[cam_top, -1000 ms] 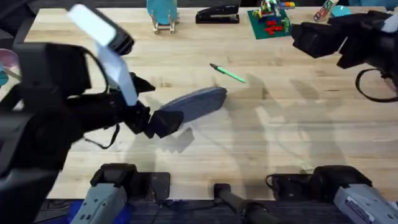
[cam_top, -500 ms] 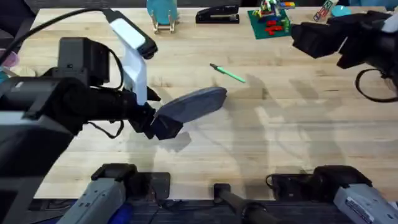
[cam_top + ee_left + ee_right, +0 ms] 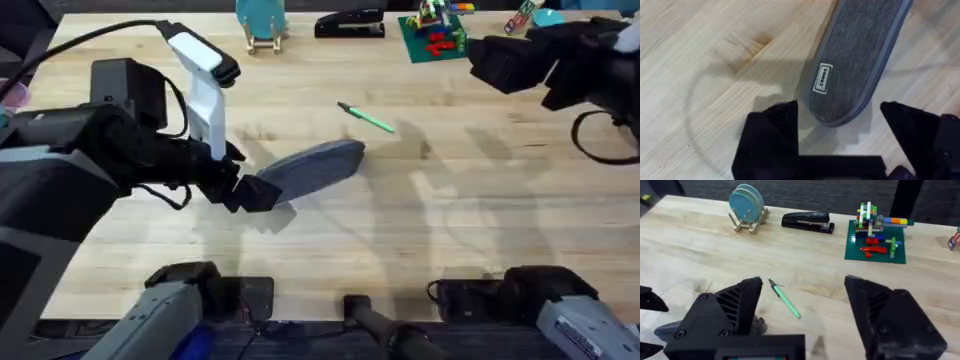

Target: Unzip the bag, pick up the pens from the table one at a time and place them inside, then zip the bag closed.

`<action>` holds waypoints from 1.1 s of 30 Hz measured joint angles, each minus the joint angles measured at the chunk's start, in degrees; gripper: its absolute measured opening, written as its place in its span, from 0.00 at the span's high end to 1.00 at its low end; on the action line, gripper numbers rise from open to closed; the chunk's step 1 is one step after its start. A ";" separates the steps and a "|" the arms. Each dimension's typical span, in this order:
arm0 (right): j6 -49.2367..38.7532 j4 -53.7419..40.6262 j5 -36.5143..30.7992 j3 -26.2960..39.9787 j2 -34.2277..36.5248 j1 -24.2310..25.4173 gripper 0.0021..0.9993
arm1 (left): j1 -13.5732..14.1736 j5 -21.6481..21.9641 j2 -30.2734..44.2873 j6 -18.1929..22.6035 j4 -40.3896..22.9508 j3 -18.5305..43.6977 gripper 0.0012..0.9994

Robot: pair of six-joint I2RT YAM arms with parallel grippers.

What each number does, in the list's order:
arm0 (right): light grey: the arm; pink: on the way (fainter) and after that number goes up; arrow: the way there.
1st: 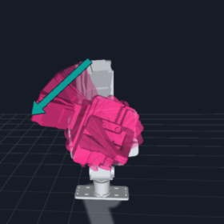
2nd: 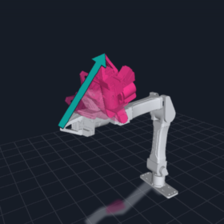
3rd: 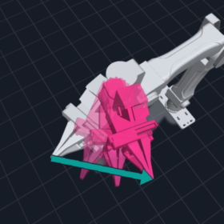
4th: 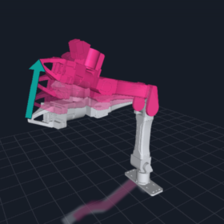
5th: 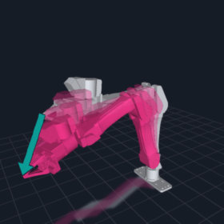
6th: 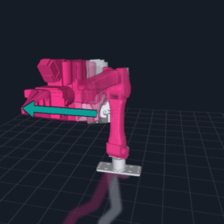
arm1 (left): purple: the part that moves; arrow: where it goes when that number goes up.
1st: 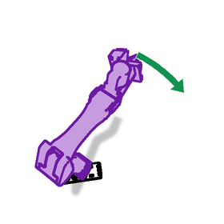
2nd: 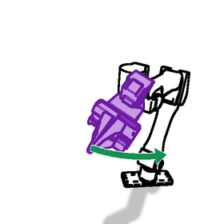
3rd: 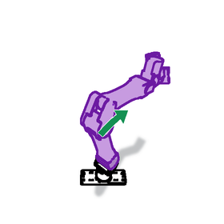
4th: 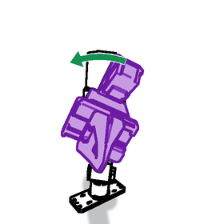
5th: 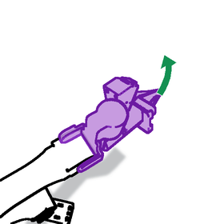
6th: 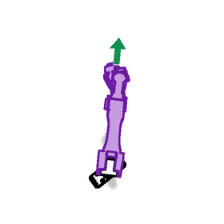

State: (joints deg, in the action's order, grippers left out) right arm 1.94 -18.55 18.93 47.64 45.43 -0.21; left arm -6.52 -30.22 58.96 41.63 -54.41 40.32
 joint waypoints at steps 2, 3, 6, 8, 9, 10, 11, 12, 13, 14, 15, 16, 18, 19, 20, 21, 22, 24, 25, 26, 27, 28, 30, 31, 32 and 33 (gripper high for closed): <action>-0.01 0.01 -0.01 0.00 0.00 0.00 0.00 | -0.01 0.04 0.02 0.02 0.00 0.00 0.01; -0.01 0.01 -0.01 0.00 0.00 0.00 0.00 | -0.01 0.13 0.02 0.02 0.00 0.00 0.01; -0.01 0.01 -0.01 0.00 0.00 0.00 0.00 | -0.01 1.63 0.02 0.02 -0.04 0.00 0.01; -0.01 0.01 -0.01 0.00 0.00 0.00 0.00 | -0.01 2.39 0.00 0.02 0.00 0.00 0.01; -0.01 0.01 -0.01 0.00 0.00 0.00 0.00 | -0.01 2.66 0.00 0.02 0.11 0.00 0.01; 0.00 0.01 0.00 0.00 0.00 0.00 0.00 | -0.01 2.95 0.02 0.02 0.23 0.00 0.01; -0.01 0.01 0.01 0.00 0.00 0.00 0.00 | -0.01 3.08 0.02 0.02 0.22 0.00 0.01; -0.01 0.01 -0.01 0.00 0.02 0.00 0.00 | -0.01 3.14 0.02 0.02 0.20 0.00 0.01; -0.01 -0.01 -0.01 0.00 0.00 0.00 0.00 | -0.01 3.26 0.01 0.02 0.23 0.00 0.01; -0.01 0.01 -0.01 0.00 0.00 0.00 0.00 | -0.01 3.28 0.00 0.02 0.24 0.00 0.01; -0.01 0.00 -0.01 0.00 0.00 0.00 0.00 | -0.01 3.30 0.00 0.02 0.24 0.00 0.01; -0.01 0.00 0.00 0.00 0.00 0.00 0.00 | -0.01 3.32 0.01 0.02 0.24 0.00 0.01; -0.01 0.01 -0.01 0.00 0.00 0.00 0.00 | -0.01 3.37 0.00 0.02 0.26 0.00 0.01; -0.01 0.01 -0.01 0.00 0.00 0.00 0.00 | -0.01 3.42 0.01 0.02 0.26 0.00 0.01; -0.01 0.00 -0.01 0.00 0.00 0.00 0.00 | -0.01 3.48 0.02 0.02 0.26 0.00 0.01; -0.01 -0.01 0.01 0.00 0.02 0.00 0.00 | -0.01 3.50 0.00 0.02 0.26 0.00 0.01; -0.01 0.00 -0.01 0.00 0.00 0.00 0.00 | -0.01 3.47 0.00 0.02 0.37 0.00 0.01; 0.00 0.01 -0.01 0.00 0.00 0.00 0.00 | -0.01 3.18 0.02 0.02 0.92 0.00 0.01; -0.01 0.01 -0.01 0.00 0.00 0.00 0.00 | -0.01 2.92 0.02 0.05 1.19 0.00 0.00; -0.01 -0.01 -0.01 0.00 0.01 0.00 0.00 | -0.01 2.62 0.00 0.44 1.27 0.00 0.00; -0.01 0.01 -0.01 0.00 0.00 0.00 0.00 | -0.02 2.18 0.02 0.99 1.27 0.00 0.00; -0.01 0.01 -0.01 0.00 0.00 0.00 0.00 | -0.01 1.48 0.00 1.75 1.27 0.00 0.00; 0.01 0.01 -0.01 0.00 0.02 0.00 0.00 | -0.01 0.03 0.02 3.27 1.33 -0.08 0.00; -0.01 0.01 -0.01 0.00 0.00 0.00 0.00 | -0.01 -0.62 0.02 3.92 1.31 -0.24 0.00; 0.00 0.01 0.00 0.00 0.00 0.00 0.00 | -0.01 -1.13 0.02 4.49 1.31 -0.42 0.00; 0.00 0.01 0.01 0.00 0.01 0.00 0.00 | -0.01 -1.88 0.01 5.30 1.31 -0.70 0.00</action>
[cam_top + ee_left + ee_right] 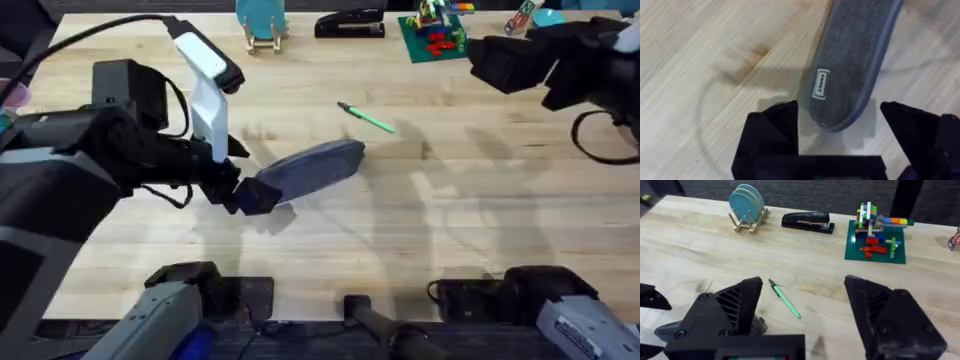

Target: Unzip the bag, pick up the pens from the table one at a time and place them inside, then zip the bag closed.

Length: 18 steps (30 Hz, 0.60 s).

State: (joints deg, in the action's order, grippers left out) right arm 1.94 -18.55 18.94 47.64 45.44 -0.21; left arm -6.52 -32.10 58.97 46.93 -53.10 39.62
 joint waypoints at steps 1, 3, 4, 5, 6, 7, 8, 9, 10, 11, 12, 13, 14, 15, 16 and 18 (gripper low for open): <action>-0.01 0.00 -0.02 0.00 0.01 0.00 0.00 | 0.00 -0.62 -0.01 0.76 0.00 -0.26 0.00; -0.01 0.00 -0.02 0.00 -0.01 0.00 0.00 | 0.00 -2.14 0.00 2.49 0.02 -0.87 0.00; 0.01 0.00 -0.02 0.00 -0.01 0.00 0.00 | 0.00 -2.78 -0.01 3.32 0.10 -1.25 0.00; -0.01 0.00 -0.02 0.00 -0.01 0.00 0.00 | 0.00 -3.20 -0.01 4.12 0.38 -1.76 0.00; 0.00 0.00 -0.01 0.00 -0.01 0.00 0.00 | 0.00 -3.63 0.00 4.74 0.73 -2.32 0.00; 0.00 0.00 -0.02 0.00 -0.01 0.00 0.00 | 0.00 -4.13 0.00 5.28 1.27 -2.97 0.00; 0.01 0.00 0.00 0.00 -0.01 0.00 0.00 | -0.02 -4.45 0.01 5.71 1.49 -3.47 0.00; -0.01 -0.01 0.00 0.00 -0.01 0.00 0.00 | 0.00 -4.80 0.01 6.34 1.62 -4.00 0.00; -0.01 0.00 -0.01 0.00 -0.01 0.00 0.00 | 0.00 -5.00 0.01 6.77 1.64 -4.29 0.01; -0.01 0.00 -0.02 0.00 -0.01 0.00 0.00 | -0.02 -5.24 0.01 7.18 1.73 -4.48 0.03; -0.01 0.00 0.00 0.00 -0.01 0.00 0.00 | 0.00 -5.48 0.01 7.45 1.93 -4.61 0.06; 0.00 0.00 0.00 0.00 -0.01 0.00 0.00 | 0.00 -5.66 0.01 7.72 2.13 -4.66 0.07; 0.01 0.00 0.00 0.00 -0.01 0.00 0.00 | 0.00 -5.74 0.01 7.97 2.29 -4.66 0.08; 0.01 0.00 0.00 0.00 -0.01 0.00 0.00 | 0.00 -5.84 0.01 8.21 2.38 -4.66 0.08; 0.01 -0.01 0.00 0.00 -0.01 0.00 0.00 | 0.00 -5.87 0.00 8.43 2.39 -4.66 0.09; -0.01 -0.02 0.00 0.00 -0.01 0.00 0.00 | 0.00 -5.88 0.01 8.73 2.38 -4.66 0.14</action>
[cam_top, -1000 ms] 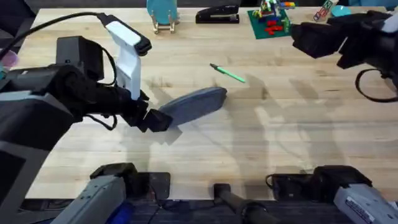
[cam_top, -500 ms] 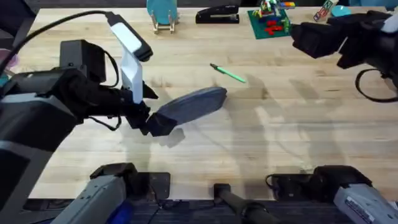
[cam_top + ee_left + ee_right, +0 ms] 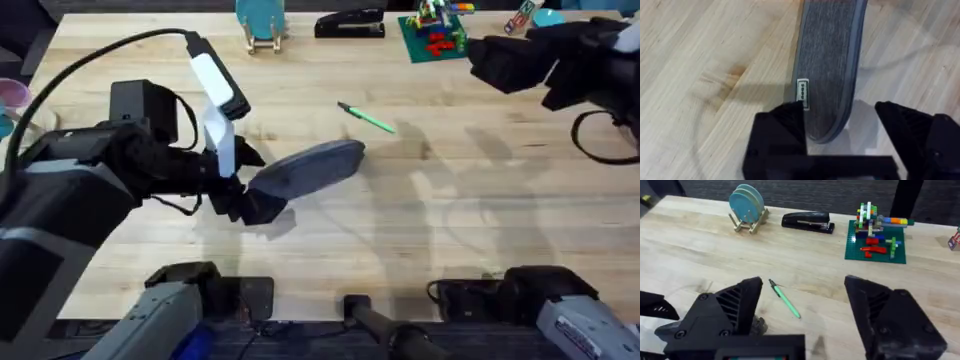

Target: Unzip the bag, pick up the pens from the table one at a time and place them inside, then zip the bag closed.

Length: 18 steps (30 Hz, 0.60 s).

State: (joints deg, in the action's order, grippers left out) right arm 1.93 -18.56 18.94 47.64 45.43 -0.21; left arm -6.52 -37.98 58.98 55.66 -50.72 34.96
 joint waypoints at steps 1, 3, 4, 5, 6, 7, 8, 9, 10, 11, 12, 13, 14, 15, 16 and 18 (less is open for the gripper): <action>0.00 0.02 0.00 0.00 0.01 0.00 0.00 | 0.00 -0.02 -0.02 0.16 0.00 0.00 0.17; 0.00 0.02 0.00 0.00 0.00 0.00 0.00 | 0.00 0.00 -0.02 0.44 0.00 0.00 0.26; 0.02 0.02 0.00 0.00 0.01 0.00 0.00 | 0.00 0.05 -0.01 0.57 -0.01 0.00 0.33; 0.00 0.01 0.00 0.00 0.02 0.00 0.00 | 0.00 0.10 -0.02 0.55 -0.02 0.00 0.41; 0.00 0.02 0.00 0.00 0.00 0.00 0.00 | -0.02 0.31 0.00 0.79 0.13 0.00 0.51; 0.01 0.00 0.00 0.00 0.00 0.00 0.00 | -0.10 0.42 -0.01 1.10 0.34 0.00 0.60; 0.02 0.00 0.00 0.00 0.00 0.00 0.00 | -0.17 0.64 -0.02 1.04 0.51 0.00 0.70; 0.02 0.00 0.00 0.00 0.00 0.00 0.00 | -0.22 0.75 -0.02 1.14 0.65 0.00 0.80; 0.01 0.01 0.00 0.00 0.02 0.00 0.00 | -0.22 0.86 -0.02 1.30 0.74 0.00 0.89; 0.01 0.00 0.00 0.00 0.00 0.00 0.00 | -0.22 0.89 0.00 1.41 0.86 0.00 0.94; 0.02 0.02 0.00 0.00 0.00 0.00 0.00 | -0.22 0.90 -0.02 1.38 0.83 0.00 0.95; 0.02 0.01 0.00 0.00 0.00 0.00 0.00 | -0.22 0.90 -0.02 1.38 0.85 0.00 0.95; 0.02 0.02 0.00 0.00 0.00 0.00 0.00 | -0.22 0.91 -0.01 1.38 0.85 0.00 0.96; 0.02 0.00 0.00 0.00 0.00 0.00 0.00 | -0.22 0.92 -0.02 1.38 0.85 0.00 0.96; 0.02 0.02 0.00 0.00 0.00 0.00 0.00 | -0.22 0.92 0.00 1.38 0.85 0.00 0.96; 0.02 0.00 0.00 0.00 0.00 0.00 0.00 | -0.22 0.92 -0.02 1.38 0.85 0.00 0.96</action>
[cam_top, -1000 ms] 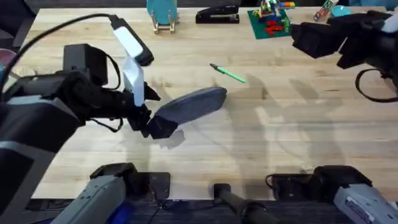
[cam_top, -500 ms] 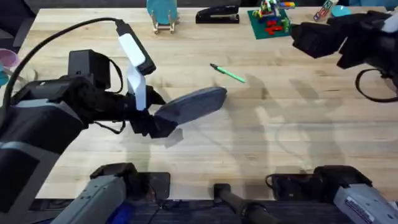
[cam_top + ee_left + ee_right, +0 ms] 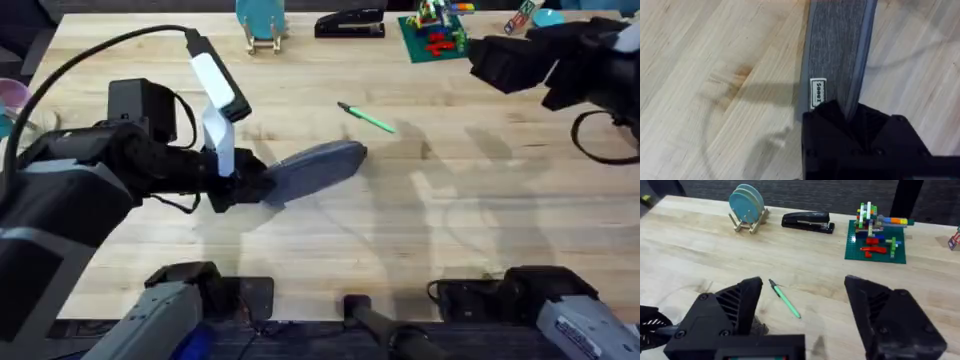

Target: Unzip the bag, pick up the pens from the table one at a time and place them inside, then zip the bag closed.

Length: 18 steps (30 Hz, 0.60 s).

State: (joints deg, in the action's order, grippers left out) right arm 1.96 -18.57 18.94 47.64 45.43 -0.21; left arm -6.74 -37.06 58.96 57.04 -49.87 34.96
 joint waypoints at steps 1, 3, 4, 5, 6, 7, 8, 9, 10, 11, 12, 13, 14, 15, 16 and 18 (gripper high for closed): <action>-0.02 0.02 0.00 0.00 0.00 0.00 0.00 | 0.00 0.00 0.00 0.00 0.02 0.00 0.96; -0.02 0.01 0.00 0.00 0.00 0.00 0.00 | 0.00 0.00 0.02 0.00 0.04 0.00 0.96; 0.00 0.00 0.00 0.00 0.00 0.00 0.00 | 0.00 0.00 0.00 0.00 0.07 0.00 0.96; -0.01 0.02 0.00 0.00 0.00 0.00 0.00 | 0.00 0.00 0.00 0.00 0.07 0.00 0.96; 0.00 0.01 0.00 0.00 0.00 0.00 0.00 | 0.00 0.00 0.01 0.00 0.07 0.00 0.96; -0.02 -0.11 0.00 0.00 0.00 0.00 0.00 | 0.00 0.00 0.00 0.00 0.07 0.00 0.96; 0.00 -0.44 0.00 0.00 0.00 0.00 0.00 | 0.00 0.00 0.00 0.00 0.07 0.00 0.96; 0.00 -0.79 0.00 0.00 0.00 0.00 0.00 | 0.00 0.01 0.00 0.00 0.11 0.00 0.96; 0.00 -0.94 0.00 0.00 0.00 0.00 0.00 | 0.00 0.02 0.00 0.00 0.17 0.00 0.96; -0.02 -0.93 0.08 0.00 0.00 0.00 0.00 | 0.00 0.04 0.00 -0.01 0.22 0.00 0.96; -0.08 -0.90 0.47 0.00 0.00 0.00 0.00 | 0.00 0.07 0.00 0.00 0.28 0.00 0.96; -0.37 -0.92 0.97 0.00 0.00 0.00 0.00 | 0.00 0.11 0.02 0.00 0.39 0.00 0.96; -0.82 -0.89 1.66 0.00 0.02 0.00 0.00 | 0.00 0.17 0.00 0.00 0.53 0.00 0.96; -1.29 -0.75 2.20 0.00 0.10 0.00 0.00 | 0.00 0.21 0.01 0.00 0.63 0.00 0.96; -1.84 -0.52 2.83 0.00 0.31 0.00 0.00 | 0.00 0.22 0.01 0.00 0.66 0.00 0.96; -3.29 -0.33 4.65 0.35 1.55 0.00 0.00 | 0.00 0.22 0.00 0.00 0.66 0.00 0.96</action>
State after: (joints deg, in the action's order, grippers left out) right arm -1.33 -18.90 23.59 47.99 46.98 -0.21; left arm -6.74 -36.84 58.96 57.04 -49.21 34.96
